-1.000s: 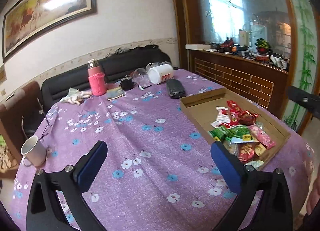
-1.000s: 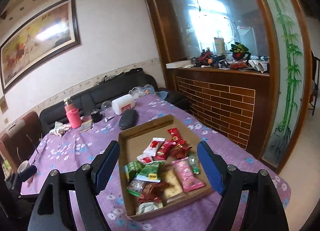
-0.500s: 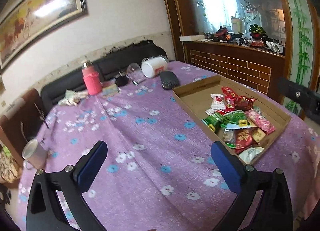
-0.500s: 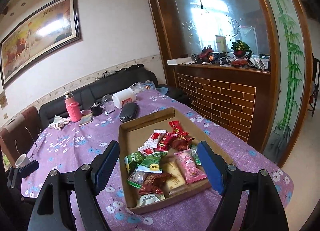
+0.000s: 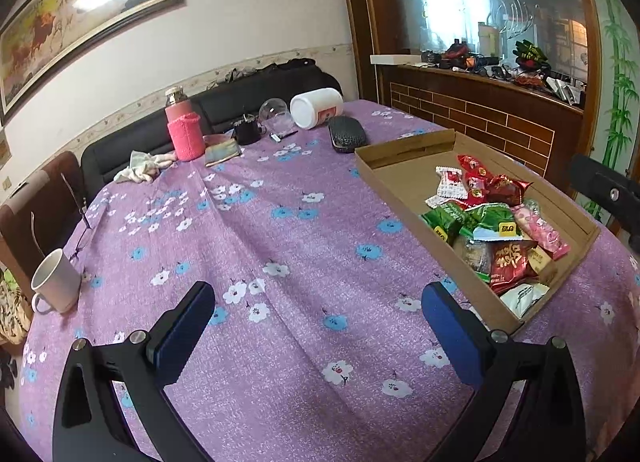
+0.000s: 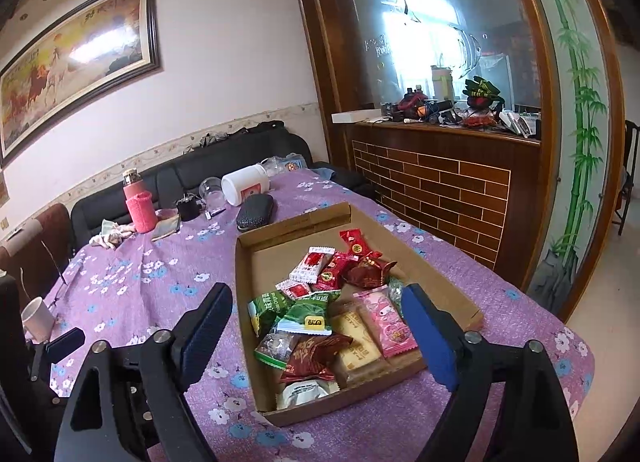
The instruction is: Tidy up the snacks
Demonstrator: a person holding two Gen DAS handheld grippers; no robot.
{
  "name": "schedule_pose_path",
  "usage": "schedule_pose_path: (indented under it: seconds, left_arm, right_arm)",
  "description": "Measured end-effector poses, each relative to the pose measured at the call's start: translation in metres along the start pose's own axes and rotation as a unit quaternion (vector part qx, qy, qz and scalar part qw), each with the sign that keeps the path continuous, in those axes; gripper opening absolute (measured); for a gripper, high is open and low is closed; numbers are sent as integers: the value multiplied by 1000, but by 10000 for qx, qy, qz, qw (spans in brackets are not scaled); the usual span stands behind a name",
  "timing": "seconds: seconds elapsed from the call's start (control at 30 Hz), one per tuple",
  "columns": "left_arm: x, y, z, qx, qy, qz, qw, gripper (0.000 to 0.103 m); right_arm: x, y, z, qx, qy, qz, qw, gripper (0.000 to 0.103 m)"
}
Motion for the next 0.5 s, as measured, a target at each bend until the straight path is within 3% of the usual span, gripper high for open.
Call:
schedule_pose_path:
  seconds: [0.5]
  left_arm:
    - [2, 8, 4, 214, -22, -88, 9997, 103]
  right_arm:
    - [16, 0, 10, 48, -160, 80, 9998, 90]
Point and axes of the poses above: each gripper's, at about its wrist camera, not at the fingertips, and x roughly the way its jaws point, y to its right, z to its underside, the point moved 2 cm from there along x, roughly the way its jaws point, and after that the axes turned 15 degrees about -z, right-handed, at the moved point
